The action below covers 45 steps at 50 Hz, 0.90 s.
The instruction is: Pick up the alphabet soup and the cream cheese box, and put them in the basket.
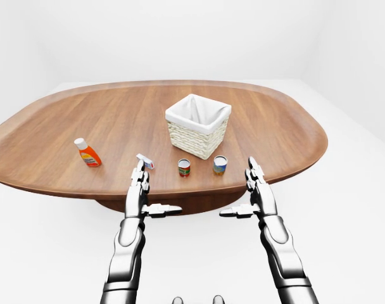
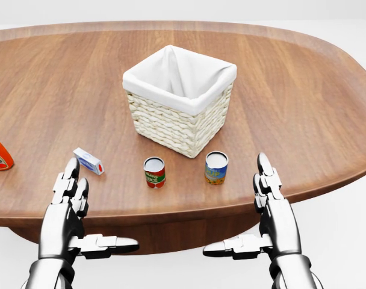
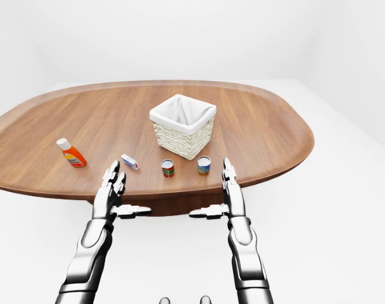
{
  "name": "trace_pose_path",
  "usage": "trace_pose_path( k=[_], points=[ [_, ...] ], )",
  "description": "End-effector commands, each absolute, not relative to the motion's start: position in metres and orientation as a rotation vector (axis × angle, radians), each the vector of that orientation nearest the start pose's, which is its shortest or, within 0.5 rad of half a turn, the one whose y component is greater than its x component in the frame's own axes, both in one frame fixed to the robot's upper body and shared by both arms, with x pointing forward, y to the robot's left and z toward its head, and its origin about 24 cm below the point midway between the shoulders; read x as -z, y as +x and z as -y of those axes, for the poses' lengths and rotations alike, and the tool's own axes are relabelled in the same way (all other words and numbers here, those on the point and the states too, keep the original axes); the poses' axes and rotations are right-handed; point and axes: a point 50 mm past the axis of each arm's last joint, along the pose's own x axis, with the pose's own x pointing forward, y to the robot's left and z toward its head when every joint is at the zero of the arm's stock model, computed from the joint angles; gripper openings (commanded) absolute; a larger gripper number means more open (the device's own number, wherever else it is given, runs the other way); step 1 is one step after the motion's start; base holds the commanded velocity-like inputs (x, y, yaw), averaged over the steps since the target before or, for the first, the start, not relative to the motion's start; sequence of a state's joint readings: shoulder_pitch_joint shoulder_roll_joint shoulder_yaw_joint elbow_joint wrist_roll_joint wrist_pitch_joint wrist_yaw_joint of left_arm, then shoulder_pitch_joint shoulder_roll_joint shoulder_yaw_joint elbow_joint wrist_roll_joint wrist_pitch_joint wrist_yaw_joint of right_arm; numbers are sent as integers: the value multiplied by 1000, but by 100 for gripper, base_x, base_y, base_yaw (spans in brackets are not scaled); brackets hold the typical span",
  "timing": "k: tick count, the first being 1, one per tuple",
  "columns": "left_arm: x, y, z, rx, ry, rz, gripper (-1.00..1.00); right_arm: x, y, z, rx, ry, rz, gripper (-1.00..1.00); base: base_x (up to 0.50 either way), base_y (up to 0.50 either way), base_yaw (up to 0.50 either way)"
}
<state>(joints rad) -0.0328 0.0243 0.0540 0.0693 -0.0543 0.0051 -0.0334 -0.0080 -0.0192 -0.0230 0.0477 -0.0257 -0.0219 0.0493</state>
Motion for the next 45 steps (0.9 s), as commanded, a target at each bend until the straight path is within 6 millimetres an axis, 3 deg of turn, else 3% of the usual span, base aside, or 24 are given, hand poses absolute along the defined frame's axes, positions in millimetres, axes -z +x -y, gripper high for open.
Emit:
trace_pose_path(
  k=[1, 27, 35, 40, 45],
  points=[
    [-33, 259, -163, -15, -35, -47, 100, -34, 255, 155, -31, -48, -24, 100, 0, 0, 0],
    [-33, 260, -165, -20, -39, -38, 100, -37, 256, 161, 26, -30, -3, 100, 23, -8, 0],
    [-35, 259, -165, -23, -46, -34, 100, -45, 257, 181, 196, -1, 34, 100, 0, 0, 0],
    [-34, 259, -165, -23, -47, -33, 100, -56, 249, 211, 449, 49, 75, 100, 0, 0, 0],
    [-34, 259, -165, -23, -46, -34, 100, -62, 245, 218, 500, 74, 104, 100, 0, 0, 0]
  ],
)
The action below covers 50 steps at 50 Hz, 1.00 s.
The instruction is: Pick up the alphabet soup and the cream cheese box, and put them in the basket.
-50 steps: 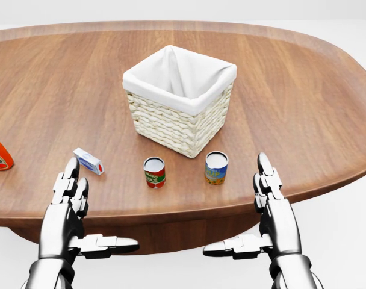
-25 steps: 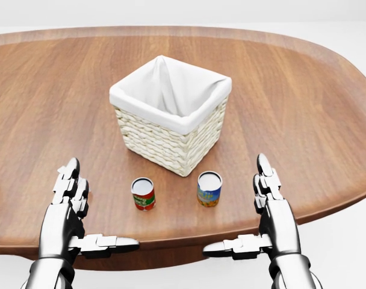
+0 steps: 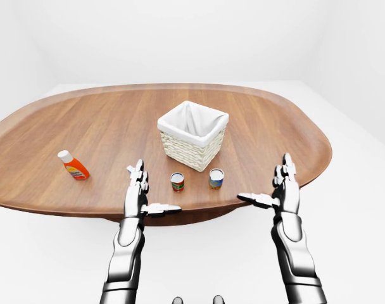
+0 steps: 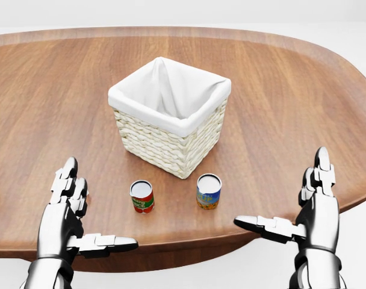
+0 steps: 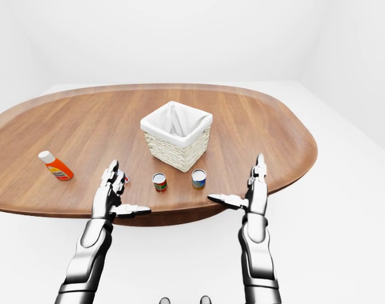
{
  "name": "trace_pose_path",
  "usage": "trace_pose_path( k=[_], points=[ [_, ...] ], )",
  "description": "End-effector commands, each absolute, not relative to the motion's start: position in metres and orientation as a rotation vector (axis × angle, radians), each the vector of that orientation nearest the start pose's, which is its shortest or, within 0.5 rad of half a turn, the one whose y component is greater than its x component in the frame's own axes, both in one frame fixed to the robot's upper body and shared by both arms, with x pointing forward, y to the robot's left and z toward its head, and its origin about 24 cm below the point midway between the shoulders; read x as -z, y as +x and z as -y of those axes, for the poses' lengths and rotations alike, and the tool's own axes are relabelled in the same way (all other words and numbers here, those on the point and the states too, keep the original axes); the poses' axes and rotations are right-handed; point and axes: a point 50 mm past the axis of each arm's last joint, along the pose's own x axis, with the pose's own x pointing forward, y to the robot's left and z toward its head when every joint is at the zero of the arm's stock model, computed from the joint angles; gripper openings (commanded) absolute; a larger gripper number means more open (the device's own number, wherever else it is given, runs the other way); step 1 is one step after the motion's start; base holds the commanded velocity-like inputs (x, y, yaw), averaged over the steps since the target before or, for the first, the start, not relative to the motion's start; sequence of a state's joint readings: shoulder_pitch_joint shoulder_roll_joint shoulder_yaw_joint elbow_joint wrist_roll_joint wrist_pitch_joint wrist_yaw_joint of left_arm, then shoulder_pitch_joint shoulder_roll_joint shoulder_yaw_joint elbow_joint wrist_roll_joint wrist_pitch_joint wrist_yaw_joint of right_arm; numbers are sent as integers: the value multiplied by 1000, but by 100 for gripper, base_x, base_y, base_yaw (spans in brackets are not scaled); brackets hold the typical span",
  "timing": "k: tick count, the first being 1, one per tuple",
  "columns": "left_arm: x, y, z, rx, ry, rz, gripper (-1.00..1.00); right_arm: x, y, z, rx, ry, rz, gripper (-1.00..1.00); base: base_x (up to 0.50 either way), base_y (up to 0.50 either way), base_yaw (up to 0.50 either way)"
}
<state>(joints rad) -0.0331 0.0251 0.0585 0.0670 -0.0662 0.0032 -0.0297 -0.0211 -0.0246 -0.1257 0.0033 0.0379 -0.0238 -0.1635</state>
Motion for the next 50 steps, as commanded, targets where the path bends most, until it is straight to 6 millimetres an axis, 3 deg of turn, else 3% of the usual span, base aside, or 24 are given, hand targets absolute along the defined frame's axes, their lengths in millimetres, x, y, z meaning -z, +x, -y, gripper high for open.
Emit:
trace_pose_path(
  k=[1, 11, 12, 16, 29, 50],
  points=[
    [-33, 260, -165, -23, -46, -33, 100, -65, 242, 221, 542, 66, 120, 100, 0, 0, 0],
    [-33, 260, -165, -22, -45, -34, 100, -66, 235, 234, 677, 67, 122, 100, 0, 0, 0],
    [-35, 259, -165, -22, -44, -36, 100, -69, 228, 245, 784, 71, 129, 100, 0, 0, 0],
    [-34, 259, -166, -30, -52, -38, 100, -74, 218, 255, 841, 72, 161, 100, 0, 0, 0],
    [-31, 260, -165, -22, -38, -51, 100, -82, 213, 258, 861, 5, 184, 100, 0, 0, 0],
    [-30, 260, -165, -22, -36, -59, 100, -77, 217, 255, 841, 12, 164, 100, 0, 0, 0]
  ],
)
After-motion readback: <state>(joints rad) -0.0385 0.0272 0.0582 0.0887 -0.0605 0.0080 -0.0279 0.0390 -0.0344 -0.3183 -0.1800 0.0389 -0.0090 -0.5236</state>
